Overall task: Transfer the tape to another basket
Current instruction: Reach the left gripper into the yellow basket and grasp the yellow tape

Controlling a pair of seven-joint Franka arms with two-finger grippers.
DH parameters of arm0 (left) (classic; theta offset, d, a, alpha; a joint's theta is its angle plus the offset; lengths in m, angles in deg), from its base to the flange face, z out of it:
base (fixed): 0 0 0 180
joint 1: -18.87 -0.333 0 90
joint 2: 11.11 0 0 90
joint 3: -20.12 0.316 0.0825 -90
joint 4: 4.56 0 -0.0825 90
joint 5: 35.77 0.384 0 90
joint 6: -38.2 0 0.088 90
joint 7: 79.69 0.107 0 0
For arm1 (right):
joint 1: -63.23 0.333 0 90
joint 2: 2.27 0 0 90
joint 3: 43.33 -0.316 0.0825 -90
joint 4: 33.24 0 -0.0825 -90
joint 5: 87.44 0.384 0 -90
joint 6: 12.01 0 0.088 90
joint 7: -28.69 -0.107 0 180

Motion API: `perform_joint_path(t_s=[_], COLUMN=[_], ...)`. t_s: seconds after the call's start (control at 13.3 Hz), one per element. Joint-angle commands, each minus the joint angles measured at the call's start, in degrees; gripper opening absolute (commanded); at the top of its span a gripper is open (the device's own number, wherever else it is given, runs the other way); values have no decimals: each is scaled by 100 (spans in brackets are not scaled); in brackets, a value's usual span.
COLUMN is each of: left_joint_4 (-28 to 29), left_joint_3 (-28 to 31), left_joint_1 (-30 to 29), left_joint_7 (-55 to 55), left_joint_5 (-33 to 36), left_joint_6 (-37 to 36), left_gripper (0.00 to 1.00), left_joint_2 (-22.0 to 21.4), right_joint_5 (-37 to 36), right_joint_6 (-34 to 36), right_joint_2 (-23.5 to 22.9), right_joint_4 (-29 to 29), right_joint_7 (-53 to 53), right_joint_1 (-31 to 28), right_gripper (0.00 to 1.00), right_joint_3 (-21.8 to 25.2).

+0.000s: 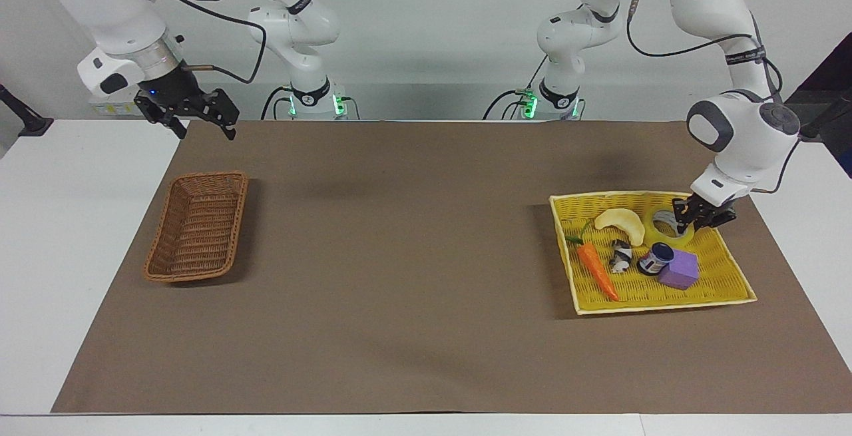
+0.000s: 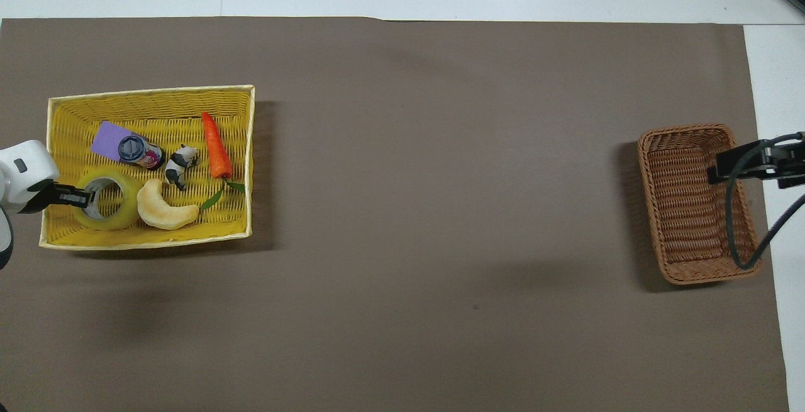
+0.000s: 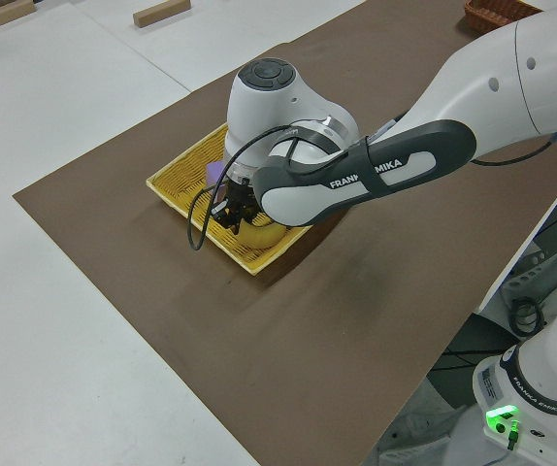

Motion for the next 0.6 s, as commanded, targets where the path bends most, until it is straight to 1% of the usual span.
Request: perform_joint_path(t_s=[0.0, 0.08, 0.15, 0.23, 0.3, 0.45, 0.53], left_joint_4=[-313, -497, -699, -884, -1016, -1044, -1044], left_joint_3=[-20, -46, -55, -81, -90, -90, -90], left_joint_1=[43, 43, 43, 86, 200, 454, 578], left_joint_7=[63, 63, 63, 45, 2, -69, -208], left_joint_5=[-79, -79, -79, -79, -87, -201, -367], left_joint_6=[-178, -406, -617, -854, -1065, -1234, -1321], left_gripper=[0, 0, 0, 0, 0, 0, 0], left_joint_2=[-92, -135, -153, -188, -284, -583, -689], right_joint_5=[410, 604, 641, 754, 1103, 1404, 1728], right_joint_6=[-339, -366, -410, -576, -786, -1278, -1411], right_joint_2=[343, 335, 326, 326, 344, 353, 335], right_joint_4=[-505, -559, -612, -751, -970, -1358, -1481], right_joint_7=[161, 161, 169, 169, 178, 213, 344], right_joint_1=[-57, -83, -66, -57, -22, 118, 162], right_gripper=[100, 100, 100, 100, 100, 100, 100], right_joint_3=[-18, -18, -18, -18, -18, -27, -18])
